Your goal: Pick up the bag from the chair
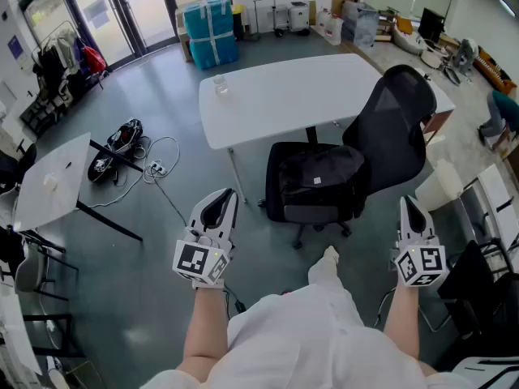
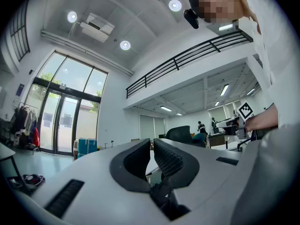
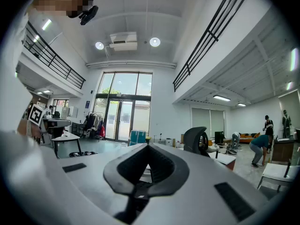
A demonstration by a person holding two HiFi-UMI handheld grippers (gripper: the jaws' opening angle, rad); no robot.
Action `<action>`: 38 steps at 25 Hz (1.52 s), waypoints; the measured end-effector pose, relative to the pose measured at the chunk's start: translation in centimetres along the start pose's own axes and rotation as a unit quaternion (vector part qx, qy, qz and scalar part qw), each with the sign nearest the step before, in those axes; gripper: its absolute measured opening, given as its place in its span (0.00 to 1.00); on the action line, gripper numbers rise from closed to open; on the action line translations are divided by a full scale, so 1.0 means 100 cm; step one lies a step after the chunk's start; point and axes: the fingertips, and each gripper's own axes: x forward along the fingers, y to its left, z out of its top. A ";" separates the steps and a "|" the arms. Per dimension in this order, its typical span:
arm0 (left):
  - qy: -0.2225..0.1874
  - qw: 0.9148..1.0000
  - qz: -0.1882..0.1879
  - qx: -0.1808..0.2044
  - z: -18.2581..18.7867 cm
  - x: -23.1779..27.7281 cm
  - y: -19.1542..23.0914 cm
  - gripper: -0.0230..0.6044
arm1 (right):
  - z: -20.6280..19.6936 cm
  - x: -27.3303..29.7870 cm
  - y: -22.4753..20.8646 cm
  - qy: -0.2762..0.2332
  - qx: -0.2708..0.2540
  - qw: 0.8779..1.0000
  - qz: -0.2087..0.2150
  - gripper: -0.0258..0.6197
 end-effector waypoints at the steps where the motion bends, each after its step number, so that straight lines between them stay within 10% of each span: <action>1: 0.000 1.000 -0.001 0.000 0.000 0.002 -0.001 0.11 | 0.000 0.000 -0.001 0.000 0.000 1.000 0.000 0.07; 30: 0.033 0.999 -0.023 -0.033 -0.035 0.055 -0.009 0.11 | -0.022 0.052 -0.013 0.009 0.025 0.999 0.037 0.07; 38: 0.071 0.995 -0.046 -0.057 -0.080 0.113 -0.021 0.11 | -0.061 0.111 -0.003 0.036 0.031 0.993 0.108 0.07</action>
